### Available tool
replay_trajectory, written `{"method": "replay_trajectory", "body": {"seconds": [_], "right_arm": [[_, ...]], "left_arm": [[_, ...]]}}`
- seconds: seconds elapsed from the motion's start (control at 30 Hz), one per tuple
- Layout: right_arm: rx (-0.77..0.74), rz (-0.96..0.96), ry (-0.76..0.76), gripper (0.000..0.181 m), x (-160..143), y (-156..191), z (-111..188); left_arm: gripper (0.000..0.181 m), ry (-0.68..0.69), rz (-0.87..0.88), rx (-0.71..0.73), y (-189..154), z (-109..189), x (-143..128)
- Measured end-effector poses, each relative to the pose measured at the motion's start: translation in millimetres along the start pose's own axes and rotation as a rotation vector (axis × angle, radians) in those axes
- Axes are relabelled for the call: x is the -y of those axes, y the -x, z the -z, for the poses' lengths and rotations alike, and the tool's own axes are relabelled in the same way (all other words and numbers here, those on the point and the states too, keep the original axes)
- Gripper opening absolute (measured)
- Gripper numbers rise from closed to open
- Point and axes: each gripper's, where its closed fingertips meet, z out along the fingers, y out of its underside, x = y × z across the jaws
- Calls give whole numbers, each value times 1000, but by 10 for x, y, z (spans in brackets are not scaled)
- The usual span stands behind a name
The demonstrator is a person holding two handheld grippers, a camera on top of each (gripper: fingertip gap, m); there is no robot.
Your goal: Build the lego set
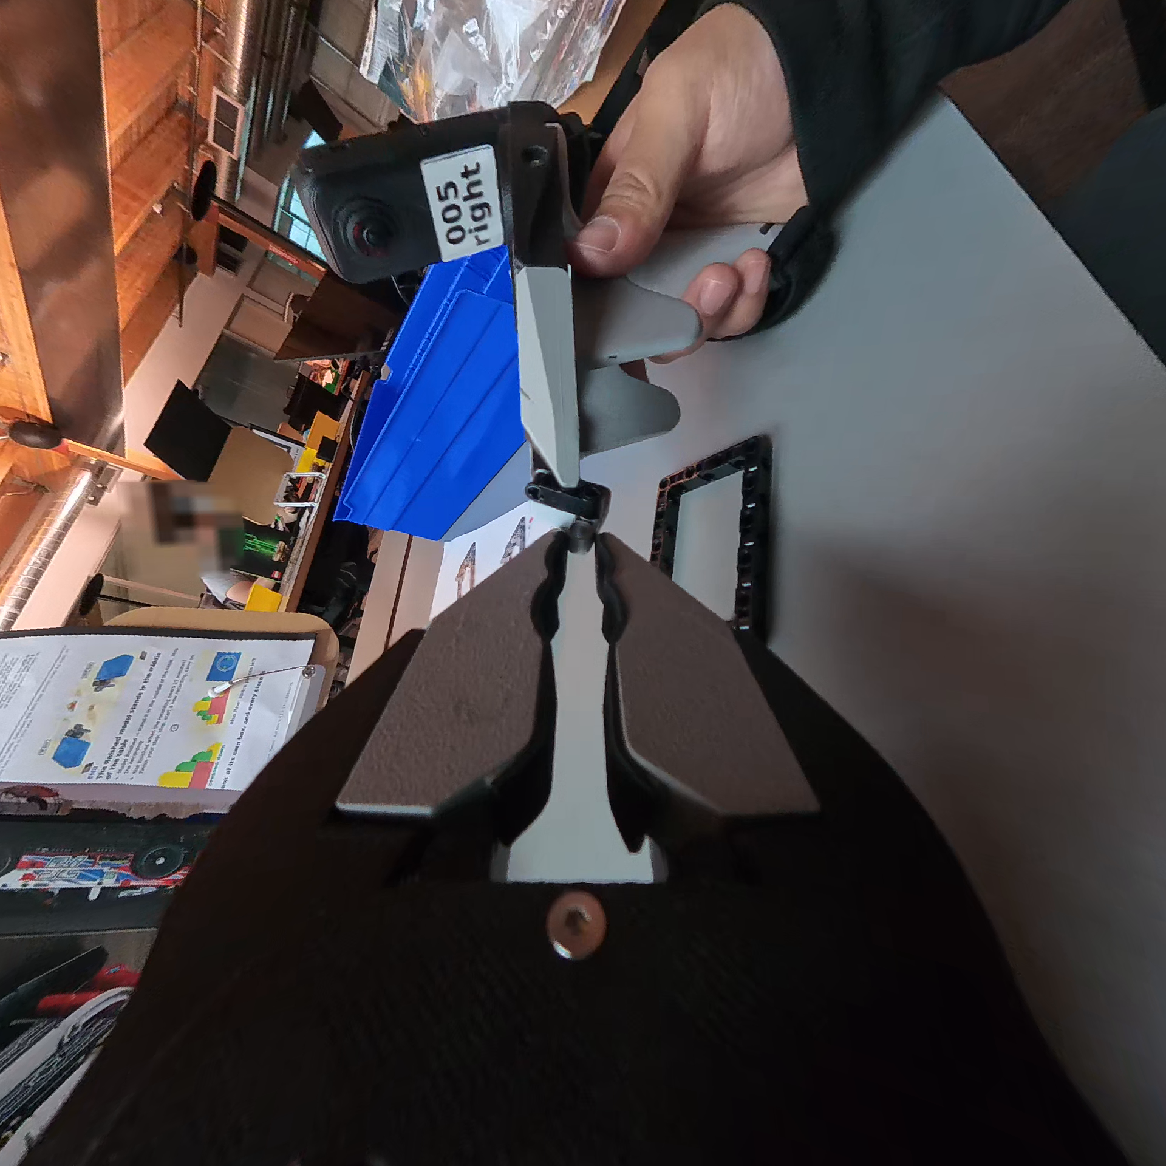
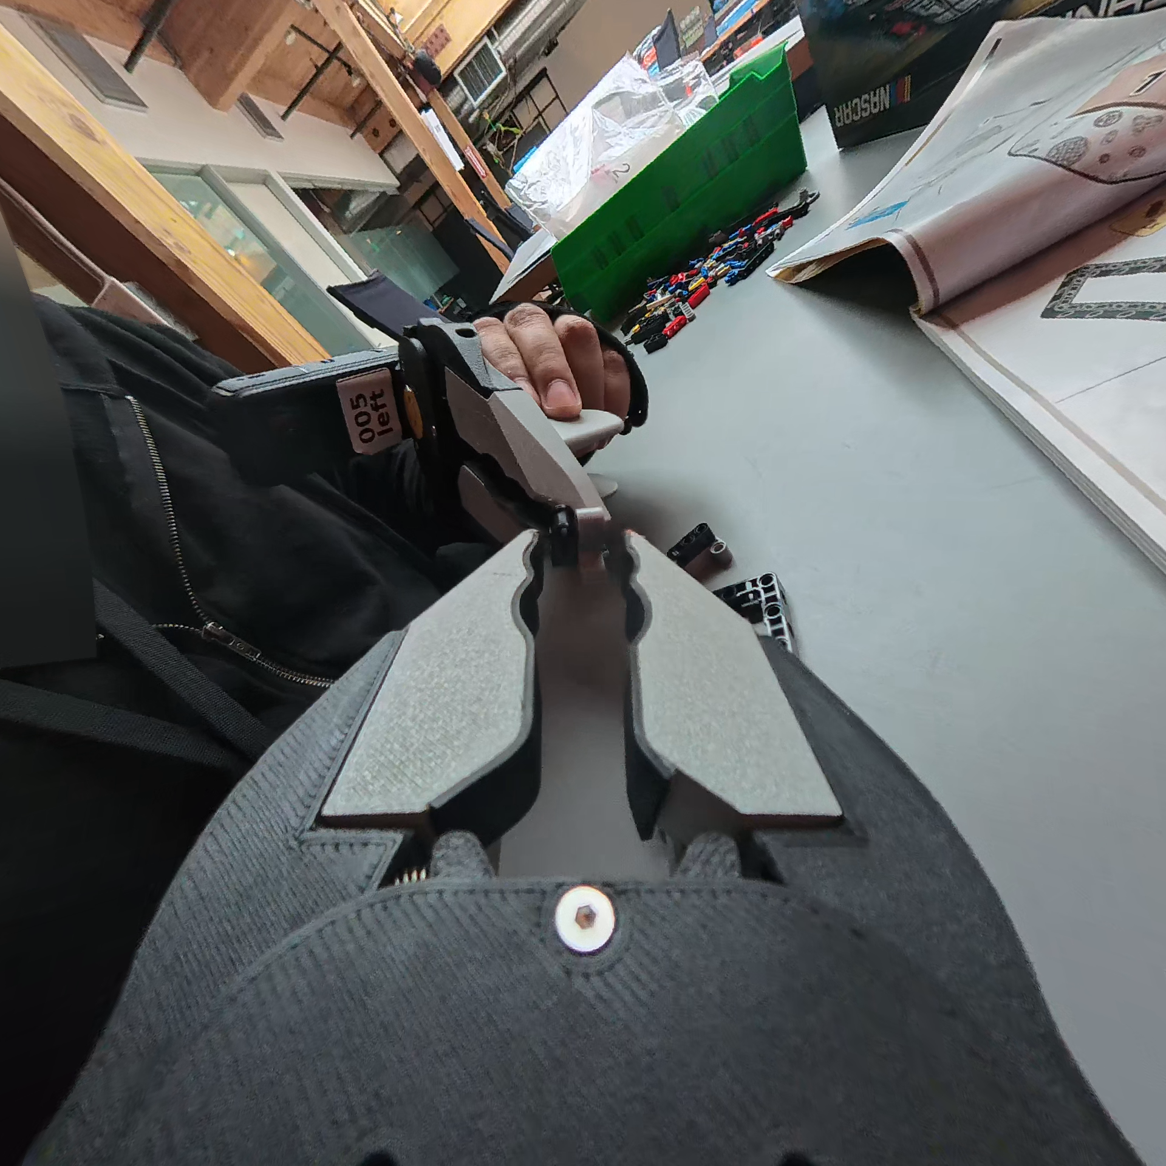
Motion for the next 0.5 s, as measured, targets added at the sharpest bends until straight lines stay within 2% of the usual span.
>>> {"method": "replay_trajectory", "body": {"seconds": [0.27,0.5], "right_arm": [[-78,63,54,29,-45,-85,80],[-98,138,118,29,-78,-50,80]], "left_arm": [[6,2,10,-30,-48,-21,-30],[6,1,-3,-41,-80,-31,-28]]}}
